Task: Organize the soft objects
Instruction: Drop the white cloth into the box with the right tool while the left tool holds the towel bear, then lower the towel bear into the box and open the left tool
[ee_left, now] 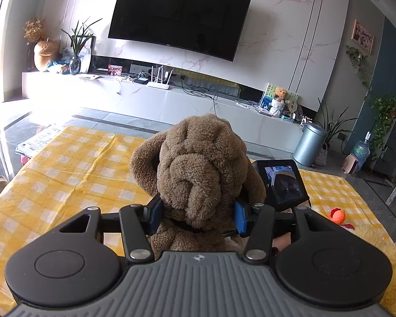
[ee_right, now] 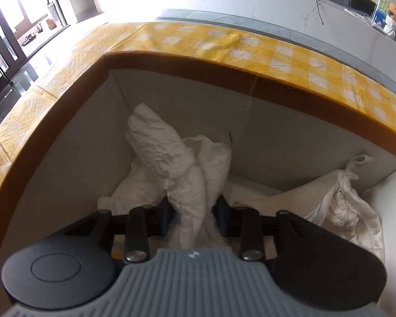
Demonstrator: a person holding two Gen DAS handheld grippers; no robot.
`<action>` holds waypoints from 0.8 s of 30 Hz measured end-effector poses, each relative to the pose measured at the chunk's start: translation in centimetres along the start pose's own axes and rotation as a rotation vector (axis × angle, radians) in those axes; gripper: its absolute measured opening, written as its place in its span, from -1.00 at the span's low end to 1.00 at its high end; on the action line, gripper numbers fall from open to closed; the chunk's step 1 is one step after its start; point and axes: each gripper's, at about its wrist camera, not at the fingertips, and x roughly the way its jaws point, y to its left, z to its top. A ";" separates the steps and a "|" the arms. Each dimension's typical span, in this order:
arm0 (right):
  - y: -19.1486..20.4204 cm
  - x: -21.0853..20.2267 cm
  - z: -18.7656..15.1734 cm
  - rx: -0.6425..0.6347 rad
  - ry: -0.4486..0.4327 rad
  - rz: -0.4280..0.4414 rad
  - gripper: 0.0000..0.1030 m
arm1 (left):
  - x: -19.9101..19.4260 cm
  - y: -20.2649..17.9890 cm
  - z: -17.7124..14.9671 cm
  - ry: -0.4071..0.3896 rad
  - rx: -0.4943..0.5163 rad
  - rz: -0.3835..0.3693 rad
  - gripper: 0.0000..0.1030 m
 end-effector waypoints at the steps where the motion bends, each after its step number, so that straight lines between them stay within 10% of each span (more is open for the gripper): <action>1: 0.1 0.0 0.0 -0.012 -0.003 -0.030 0.32 | 0.0 0.0 0.0 0.010 -0.007 0.004 0.16; 7: 1.2 -2.0 -0.5 -0.101 -0.022 -0.088 0.71 | -0.5 0.3 0.3 0.008 -0.027 -0.018 0.16; 14: 1.9 -8.4 -2.9 -0.301 -0.202 -0.356 0.95 | -0.4 0.5 0.4 0.029 -0.053 -0.026 0.16; 24: -5.0 -18.3 -6.7 -0.055 -0.392 -0.210 0.95 | 1.1 -2.3 -0.7 0.090 0.003 -0.084 0.16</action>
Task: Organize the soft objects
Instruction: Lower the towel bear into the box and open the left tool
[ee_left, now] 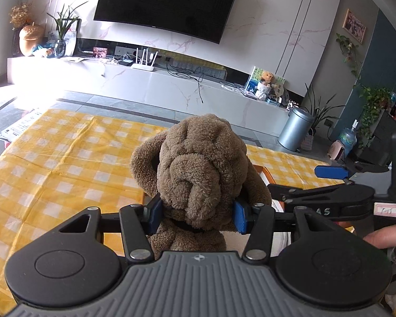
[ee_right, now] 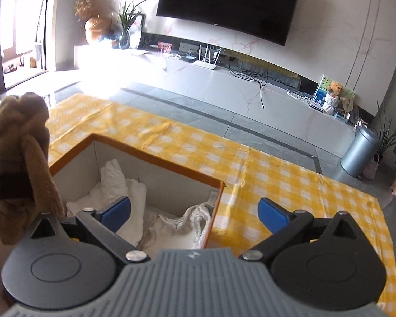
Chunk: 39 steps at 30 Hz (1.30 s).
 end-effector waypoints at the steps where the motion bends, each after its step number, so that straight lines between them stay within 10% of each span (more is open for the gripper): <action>1: -0.8 -0.3 -0.2 0.024 -0.010 0.002 0.95 | 0.3 -0.3 -0.1 0.011 0.004 -0.010 0.16; 12: -6.2 -0.1 -3.7 0.357 0.001 0.094 0.95 | 4.6 -3.2 -3.2 0.203 0.028 -0.160 0.16; 27: -6.4 -0.5 -4.5 0.356 -0.005 0.118 0.95 | 6.2 -6.7 -3.0 0.148 0.167 0.101 0.16; 39: -5.6 -0.8 -4.3 0.338 -0.011 0.207 0.95 | 9.4 -7.3 -4.1 0.372 0.260 0.121 0.38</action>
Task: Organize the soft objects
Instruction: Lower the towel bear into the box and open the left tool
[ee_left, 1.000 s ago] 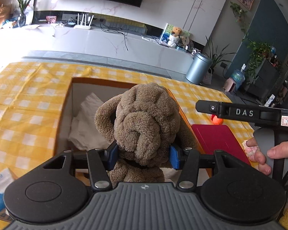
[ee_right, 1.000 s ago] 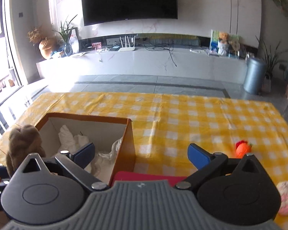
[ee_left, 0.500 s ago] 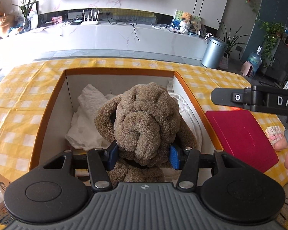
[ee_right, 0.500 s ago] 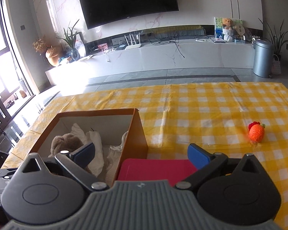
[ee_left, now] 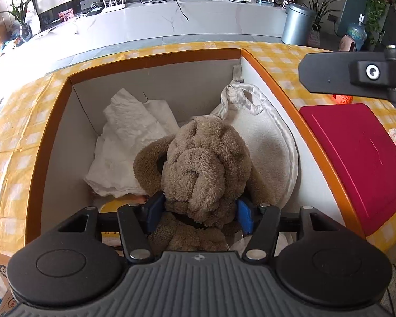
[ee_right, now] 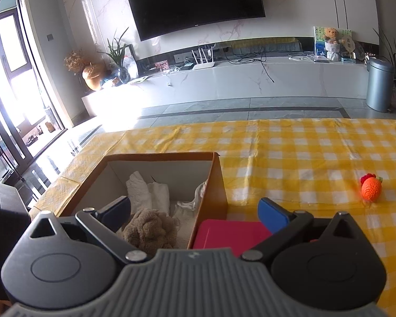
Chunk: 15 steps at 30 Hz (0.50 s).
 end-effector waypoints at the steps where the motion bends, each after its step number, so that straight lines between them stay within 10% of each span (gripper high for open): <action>1: -0.1 0.1 0.0 0.000 0.004 0.000 0.95 | -0.3 0.0 -0.1 -0.008 0.005 -0.007 0.51; 4: -0.2 0.2 -0.2 0.003 0.012 -0.009 0.95 | -1.7 0.4 -0.5 -0.033 0.026 -0.069 0.78; 15: 0.2 0.4 -0.3 -0.018 0.027 0.020 0.95 | -8.1 4.4 -0.2 -0.167 -0.049 -0.149 0.78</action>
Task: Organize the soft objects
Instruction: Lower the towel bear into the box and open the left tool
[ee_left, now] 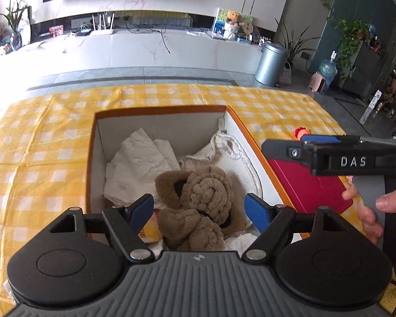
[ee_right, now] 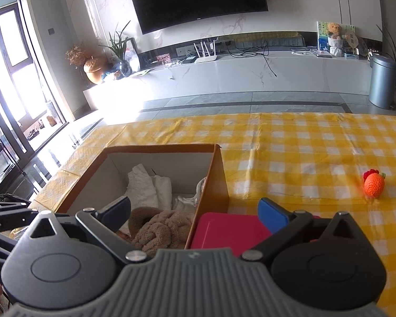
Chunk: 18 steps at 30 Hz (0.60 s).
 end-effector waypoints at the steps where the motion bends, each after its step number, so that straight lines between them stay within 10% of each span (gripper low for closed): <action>1: 0.3 0.0 0.0 -0.013 0.001 0.013 0.95 | -0.4 0.1 0.2 -0.020 0.000 0.019 0.78; 12: 0.4 1.2 -0.8 -0.042 0.051 -0.001 0.95 | 0.1 -0.3 0.4 -0.093 0.044 0.020 0.54; 18: -0.7 1.1 -0.7 -0.002 0.039 0.001 0.95 | 3.1 -1.3 0.1 0.005 0.101 0.006 0.45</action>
